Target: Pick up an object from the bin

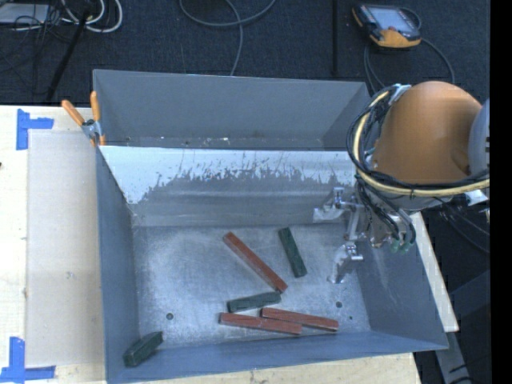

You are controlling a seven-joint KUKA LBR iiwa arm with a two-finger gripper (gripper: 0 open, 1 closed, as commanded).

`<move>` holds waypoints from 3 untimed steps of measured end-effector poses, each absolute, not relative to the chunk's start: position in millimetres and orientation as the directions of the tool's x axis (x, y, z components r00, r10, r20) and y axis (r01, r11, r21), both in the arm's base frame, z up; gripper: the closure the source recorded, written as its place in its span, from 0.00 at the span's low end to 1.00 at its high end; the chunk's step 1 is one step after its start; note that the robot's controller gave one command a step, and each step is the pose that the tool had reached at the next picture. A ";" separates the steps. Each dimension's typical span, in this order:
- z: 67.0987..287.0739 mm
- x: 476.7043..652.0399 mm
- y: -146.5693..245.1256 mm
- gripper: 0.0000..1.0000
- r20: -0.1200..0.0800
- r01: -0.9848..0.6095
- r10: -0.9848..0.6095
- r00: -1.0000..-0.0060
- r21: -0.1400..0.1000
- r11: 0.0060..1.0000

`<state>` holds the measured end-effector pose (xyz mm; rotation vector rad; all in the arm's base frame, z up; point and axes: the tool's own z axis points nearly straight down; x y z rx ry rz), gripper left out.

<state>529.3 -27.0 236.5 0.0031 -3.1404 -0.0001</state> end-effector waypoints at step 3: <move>200.6 529.0 -9.6 0.00 0.013 -0.015 -0.015 -1.000 0.001 1.000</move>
Offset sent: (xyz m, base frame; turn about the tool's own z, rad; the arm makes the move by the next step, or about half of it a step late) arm -0.0377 0.0450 -0.1420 0.0737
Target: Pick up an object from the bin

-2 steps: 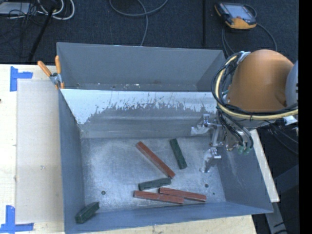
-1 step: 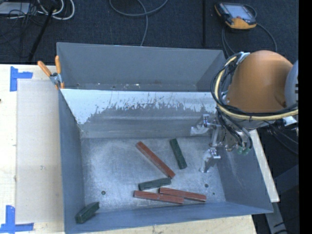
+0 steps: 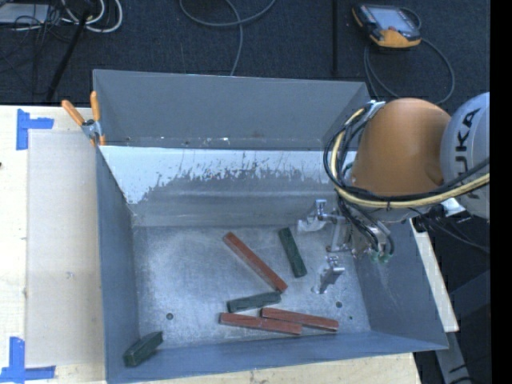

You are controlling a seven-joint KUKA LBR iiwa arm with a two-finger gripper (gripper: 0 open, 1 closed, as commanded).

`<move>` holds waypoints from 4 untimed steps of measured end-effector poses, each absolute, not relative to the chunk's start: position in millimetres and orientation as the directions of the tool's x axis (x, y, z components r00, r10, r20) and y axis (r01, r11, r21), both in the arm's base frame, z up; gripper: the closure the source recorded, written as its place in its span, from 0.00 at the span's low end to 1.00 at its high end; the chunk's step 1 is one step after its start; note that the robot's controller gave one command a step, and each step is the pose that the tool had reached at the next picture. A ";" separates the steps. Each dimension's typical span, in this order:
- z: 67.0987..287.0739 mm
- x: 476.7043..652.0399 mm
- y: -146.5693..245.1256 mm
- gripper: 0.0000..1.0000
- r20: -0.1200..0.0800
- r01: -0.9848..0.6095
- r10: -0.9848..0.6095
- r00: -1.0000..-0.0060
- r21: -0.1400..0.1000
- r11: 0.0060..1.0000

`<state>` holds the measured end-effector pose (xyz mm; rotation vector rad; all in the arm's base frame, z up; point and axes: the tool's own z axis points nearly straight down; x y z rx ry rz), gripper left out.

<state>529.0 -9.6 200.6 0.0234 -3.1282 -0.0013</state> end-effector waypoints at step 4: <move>81.8 488.0 35.3 1.00 -0.018 -0.216 -0.216 -0.976 -0.001 0.976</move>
Offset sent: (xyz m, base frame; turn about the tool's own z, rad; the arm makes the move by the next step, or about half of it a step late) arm -0.0208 0.0333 -0.1223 -0.0442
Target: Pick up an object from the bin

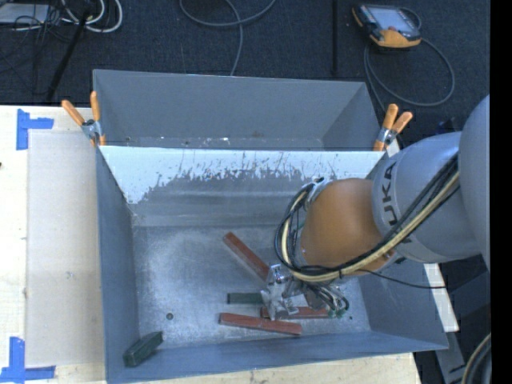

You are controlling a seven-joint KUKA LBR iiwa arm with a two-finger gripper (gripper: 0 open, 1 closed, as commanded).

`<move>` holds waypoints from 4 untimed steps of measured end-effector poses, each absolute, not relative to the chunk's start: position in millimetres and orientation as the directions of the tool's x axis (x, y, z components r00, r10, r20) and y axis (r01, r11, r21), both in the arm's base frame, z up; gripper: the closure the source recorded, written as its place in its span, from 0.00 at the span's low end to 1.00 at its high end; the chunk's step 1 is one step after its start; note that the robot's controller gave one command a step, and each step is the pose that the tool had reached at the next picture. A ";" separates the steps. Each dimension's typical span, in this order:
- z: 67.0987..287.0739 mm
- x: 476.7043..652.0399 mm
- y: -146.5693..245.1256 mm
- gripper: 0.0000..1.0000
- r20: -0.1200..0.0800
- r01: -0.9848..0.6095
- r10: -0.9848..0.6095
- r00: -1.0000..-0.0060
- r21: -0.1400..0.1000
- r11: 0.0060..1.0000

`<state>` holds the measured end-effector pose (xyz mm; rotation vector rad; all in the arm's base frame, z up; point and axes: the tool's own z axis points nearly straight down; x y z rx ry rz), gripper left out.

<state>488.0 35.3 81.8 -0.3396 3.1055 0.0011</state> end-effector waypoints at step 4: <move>115.3 480.1 41.9 0.00 0.001 -0.258 -0.258 -0.966 0.001 0.966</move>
Offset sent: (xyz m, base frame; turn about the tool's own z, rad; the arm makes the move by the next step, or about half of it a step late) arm 0.0000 0.0000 0.0000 0.0000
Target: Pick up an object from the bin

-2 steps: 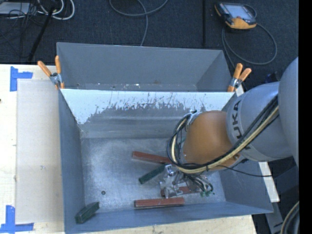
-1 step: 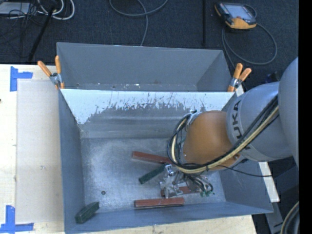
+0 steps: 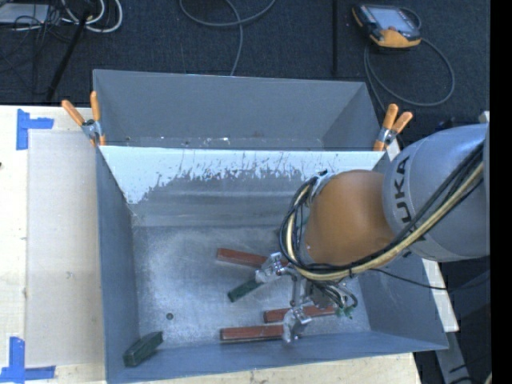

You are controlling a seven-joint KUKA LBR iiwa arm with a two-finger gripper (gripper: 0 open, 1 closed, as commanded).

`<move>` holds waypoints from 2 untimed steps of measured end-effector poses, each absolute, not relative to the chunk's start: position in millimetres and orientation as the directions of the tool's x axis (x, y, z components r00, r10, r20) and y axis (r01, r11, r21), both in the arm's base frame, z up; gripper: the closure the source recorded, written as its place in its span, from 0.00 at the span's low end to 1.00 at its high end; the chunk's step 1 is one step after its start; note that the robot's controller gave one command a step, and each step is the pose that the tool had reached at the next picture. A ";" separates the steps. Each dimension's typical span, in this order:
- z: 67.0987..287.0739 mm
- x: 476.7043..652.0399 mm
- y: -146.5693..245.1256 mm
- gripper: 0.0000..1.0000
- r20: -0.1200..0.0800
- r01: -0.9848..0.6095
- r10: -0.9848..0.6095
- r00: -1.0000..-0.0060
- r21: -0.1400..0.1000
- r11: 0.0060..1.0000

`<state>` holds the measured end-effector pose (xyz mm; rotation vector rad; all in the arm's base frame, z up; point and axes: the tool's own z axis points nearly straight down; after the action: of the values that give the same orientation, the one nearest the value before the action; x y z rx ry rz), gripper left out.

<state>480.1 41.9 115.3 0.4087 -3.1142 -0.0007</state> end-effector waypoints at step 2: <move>74.4 501.4 10.7 1.00 -0.008 -0.478 -0.478 -0.878 -0.004 0.878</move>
Offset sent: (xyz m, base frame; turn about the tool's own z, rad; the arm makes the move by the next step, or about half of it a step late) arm 0.0175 -0.0311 -0.0453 -0.2403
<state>501.4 10.7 74.4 0.7771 -3.0527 0.0039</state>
